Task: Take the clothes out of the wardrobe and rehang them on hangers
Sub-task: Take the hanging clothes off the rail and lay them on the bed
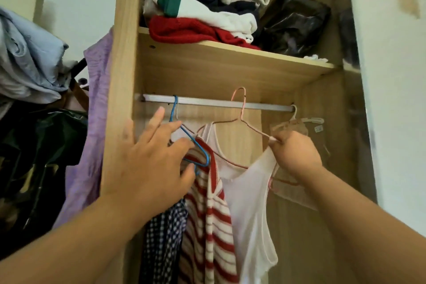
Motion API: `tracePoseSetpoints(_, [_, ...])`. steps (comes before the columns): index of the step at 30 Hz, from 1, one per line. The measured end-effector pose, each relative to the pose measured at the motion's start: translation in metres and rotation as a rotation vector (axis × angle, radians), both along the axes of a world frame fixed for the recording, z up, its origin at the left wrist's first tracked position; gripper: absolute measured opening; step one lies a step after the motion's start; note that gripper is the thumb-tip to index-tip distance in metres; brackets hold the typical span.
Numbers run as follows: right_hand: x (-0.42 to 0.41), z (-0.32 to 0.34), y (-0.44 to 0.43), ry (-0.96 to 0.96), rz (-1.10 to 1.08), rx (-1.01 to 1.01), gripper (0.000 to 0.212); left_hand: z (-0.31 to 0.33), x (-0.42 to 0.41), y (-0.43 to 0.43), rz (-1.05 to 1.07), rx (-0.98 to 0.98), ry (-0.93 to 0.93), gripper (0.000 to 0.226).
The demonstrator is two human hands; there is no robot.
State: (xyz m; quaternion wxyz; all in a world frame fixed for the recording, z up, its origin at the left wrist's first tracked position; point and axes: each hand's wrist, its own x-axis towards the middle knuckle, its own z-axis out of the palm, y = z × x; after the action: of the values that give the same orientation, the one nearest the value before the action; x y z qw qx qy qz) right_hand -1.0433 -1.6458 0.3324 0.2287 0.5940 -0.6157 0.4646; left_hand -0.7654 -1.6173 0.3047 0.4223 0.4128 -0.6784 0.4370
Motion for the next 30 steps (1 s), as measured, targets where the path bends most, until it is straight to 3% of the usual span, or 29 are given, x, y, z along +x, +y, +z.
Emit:
tracePoseSetpoints(8, [-0.044,-0.094,0.122,0.078,-0.122,0.230,0.019,-0.057,-0.081,0.004,-0.367,0.421,-0.038,0.057])
tracePoseSetpoints(15, [-0.014,-0.144,0.241,0.140,-0.283,0.388,0.032,-0.120,-0.119,-0.008,-0.588,0.845,-0.082,0.075])
tracePoseSetpoints(19, [0.020,-0.161,0.301,0.033,-0.351,0.343,0.019,-0.153,-0.121,-0.009,-0.790,0.987,-0.034,0.057])
tracePoseSetpoints(22, [0.061,-0.181,0.341,-0.033,-0.455,0.290,0.014,-0.175,-0.113,0.000,-1.000,0.993,-0.074,0.013])
tracePoseSetpoints(30, [0.194,-0.271,0.422,-0.336,-0.936,0.354,0.018,-0.238,-0.068,0.060,-1.422,0.993,-0.337,0.026])
